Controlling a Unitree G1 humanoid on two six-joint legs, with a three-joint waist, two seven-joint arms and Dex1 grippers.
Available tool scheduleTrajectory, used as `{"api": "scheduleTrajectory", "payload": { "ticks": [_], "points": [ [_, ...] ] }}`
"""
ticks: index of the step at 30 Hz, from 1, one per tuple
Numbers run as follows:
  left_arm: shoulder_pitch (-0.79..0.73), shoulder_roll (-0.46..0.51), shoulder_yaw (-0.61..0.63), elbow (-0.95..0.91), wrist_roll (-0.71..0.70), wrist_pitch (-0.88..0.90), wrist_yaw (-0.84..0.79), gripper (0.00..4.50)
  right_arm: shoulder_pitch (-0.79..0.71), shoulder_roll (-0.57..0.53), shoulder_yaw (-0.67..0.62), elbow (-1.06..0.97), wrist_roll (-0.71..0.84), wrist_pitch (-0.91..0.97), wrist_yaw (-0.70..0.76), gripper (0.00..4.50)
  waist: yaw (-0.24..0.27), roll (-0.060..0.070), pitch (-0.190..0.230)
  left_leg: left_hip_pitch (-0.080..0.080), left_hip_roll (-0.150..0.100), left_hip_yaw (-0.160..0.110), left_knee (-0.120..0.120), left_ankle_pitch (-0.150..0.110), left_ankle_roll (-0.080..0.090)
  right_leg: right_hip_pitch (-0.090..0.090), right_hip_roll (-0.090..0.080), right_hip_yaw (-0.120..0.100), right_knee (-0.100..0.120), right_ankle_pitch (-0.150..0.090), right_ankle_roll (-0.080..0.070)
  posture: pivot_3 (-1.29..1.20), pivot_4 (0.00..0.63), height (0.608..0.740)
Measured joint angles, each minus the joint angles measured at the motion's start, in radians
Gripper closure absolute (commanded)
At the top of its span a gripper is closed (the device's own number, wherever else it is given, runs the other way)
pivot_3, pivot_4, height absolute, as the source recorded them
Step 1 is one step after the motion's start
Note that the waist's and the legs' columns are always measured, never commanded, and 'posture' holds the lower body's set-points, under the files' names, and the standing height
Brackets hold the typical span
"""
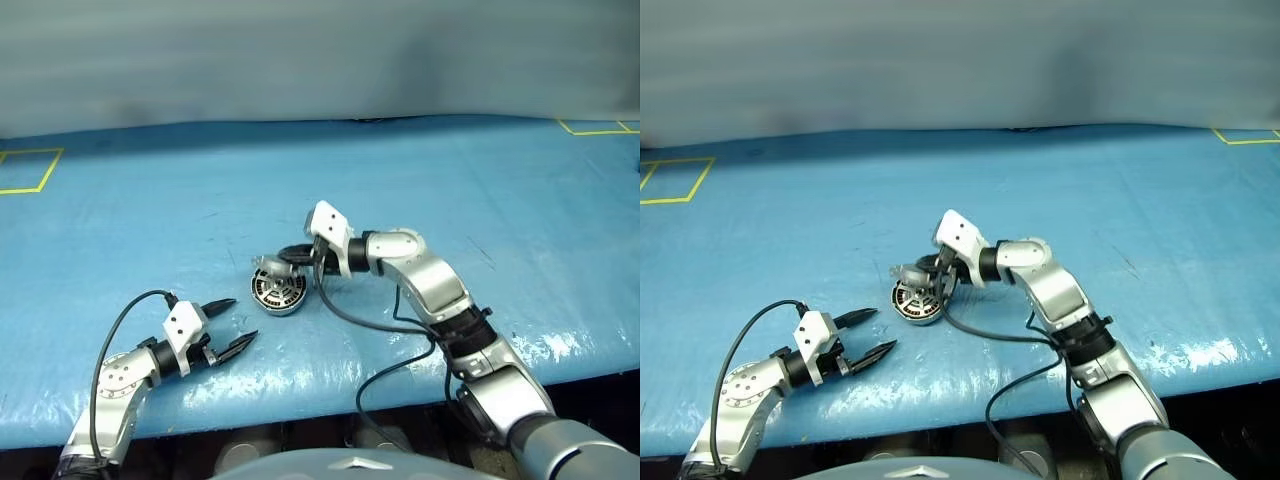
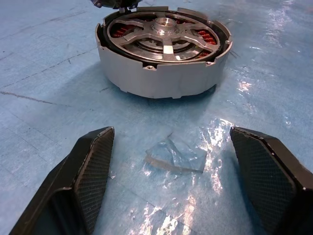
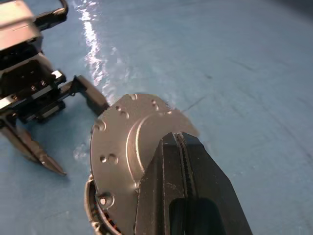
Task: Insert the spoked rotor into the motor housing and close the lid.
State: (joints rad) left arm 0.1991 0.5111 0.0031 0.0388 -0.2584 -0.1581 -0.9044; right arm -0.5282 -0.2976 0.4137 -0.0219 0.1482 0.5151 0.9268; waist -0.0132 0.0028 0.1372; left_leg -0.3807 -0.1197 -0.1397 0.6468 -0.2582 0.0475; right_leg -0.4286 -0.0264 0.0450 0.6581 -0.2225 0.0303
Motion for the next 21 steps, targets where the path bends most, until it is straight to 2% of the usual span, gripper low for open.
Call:
{"api": "scheduleTrajectory", "payload": {
  "ticks": [11,17,21],
  "points": [
    [-0.013,0.000,-0.001,0.000,0.000,0.003,-0.013,0.45,0.087,-0.003,0.036,-0.052,-0.047,0.017,-0.099,4.48,0.002,0.000,0.000,0.002,0.000,0.000,0.000,0.000,0.000,0.001,0.000,-0.001,0.001,0.000,0.000,0.00,0.150,0.740],
    [-0.017,0.000,-0.009,0.000,0.000,0.004,-0.014,0.45,0.155,0.048,0.003,-0.083,-0.037,-0.011,-0.169,4.48,0.002,-0.001,0.000,0.002,0.000,0.000,0.000,0.000,0.000,0.001,0.000,-0.001,0.001,0.000,0.000,0.00,0.150,0.740],
    [-0.020,-0.001,-0.013,0.000,0.000,0.004,-0.014,0.45,0.164,0.034,-0.020,-0.137,-0.025,-0.034,-0.184,3.31,0.002,0.000,0.000,0.002,0.000,0.000,0.000,0.000,0.000,0.001,0.000,-0.001,0.001,0.000,0.000,0.00,0.150,0.740]
  ]
}}
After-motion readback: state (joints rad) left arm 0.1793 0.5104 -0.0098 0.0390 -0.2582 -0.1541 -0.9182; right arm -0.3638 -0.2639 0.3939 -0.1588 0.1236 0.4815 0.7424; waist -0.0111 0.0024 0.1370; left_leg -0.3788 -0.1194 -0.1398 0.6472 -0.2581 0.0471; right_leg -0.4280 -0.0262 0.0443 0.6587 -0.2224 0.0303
